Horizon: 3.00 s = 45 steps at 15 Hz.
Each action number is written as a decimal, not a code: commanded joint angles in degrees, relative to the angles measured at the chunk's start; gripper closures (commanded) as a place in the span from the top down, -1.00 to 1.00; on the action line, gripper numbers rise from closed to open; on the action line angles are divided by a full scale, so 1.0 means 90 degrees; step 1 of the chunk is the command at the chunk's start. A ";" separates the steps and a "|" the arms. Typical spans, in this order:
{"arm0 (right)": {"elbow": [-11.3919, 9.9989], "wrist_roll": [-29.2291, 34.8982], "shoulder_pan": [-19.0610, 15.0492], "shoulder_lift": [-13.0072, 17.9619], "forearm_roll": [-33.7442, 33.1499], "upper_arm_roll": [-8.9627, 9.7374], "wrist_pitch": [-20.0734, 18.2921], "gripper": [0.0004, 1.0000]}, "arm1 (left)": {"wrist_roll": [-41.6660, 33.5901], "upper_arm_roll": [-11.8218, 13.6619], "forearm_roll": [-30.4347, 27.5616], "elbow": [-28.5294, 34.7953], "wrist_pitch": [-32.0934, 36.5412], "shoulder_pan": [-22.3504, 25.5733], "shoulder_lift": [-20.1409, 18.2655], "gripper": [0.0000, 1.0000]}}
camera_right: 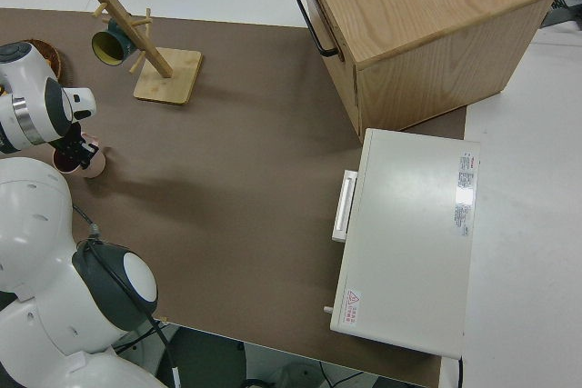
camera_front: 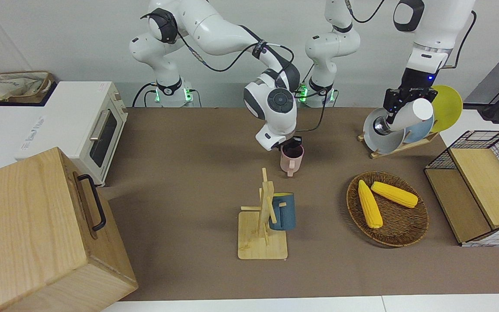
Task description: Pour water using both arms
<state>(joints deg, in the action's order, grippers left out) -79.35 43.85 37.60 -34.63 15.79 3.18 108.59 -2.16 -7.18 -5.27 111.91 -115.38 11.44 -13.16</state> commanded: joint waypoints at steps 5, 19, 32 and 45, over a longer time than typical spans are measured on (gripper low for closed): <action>0.0126 -0.0105 -0.0280 0.1189 -0.0923 -0.0410 -0.1164 0.99 | 0.0210 -0.0314 0.0038 0.0446 -0.0168 -0.0119 -0.0295 -1.00; 0.0136 -0.4129 -0.3630 0.2578 -0.1881 -0.0411 -0.1782 0.99 | 0.0299 -0.0559 -0.0831 0.3249 -0.1369 -0.1915 -0.1829 -1.00; 0.0155 -0.4091 -0.3836 0.2598 -0.1744 -0.0372 -0.1831 0.99 | 0.0465 -0.1614 -0.0919 0.3124 -0.1262 -0.1926 -0.0776 -1.00; 0.0155 -0.4091 -0.3846 0.2598 -0.1744 -0.0372 -0.1831 0.99 | 0.0894 -0.1585 -0.0411 0.1054 0.0992 -0.1809 0.1178 -1.00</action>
<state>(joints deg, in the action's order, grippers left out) -76.63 7.99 4.14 -12.47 0.32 -1.19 91.96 3.29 -21.71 -11.50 129.35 -113.33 -5.16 -8.00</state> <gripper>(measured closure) 0.004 0.370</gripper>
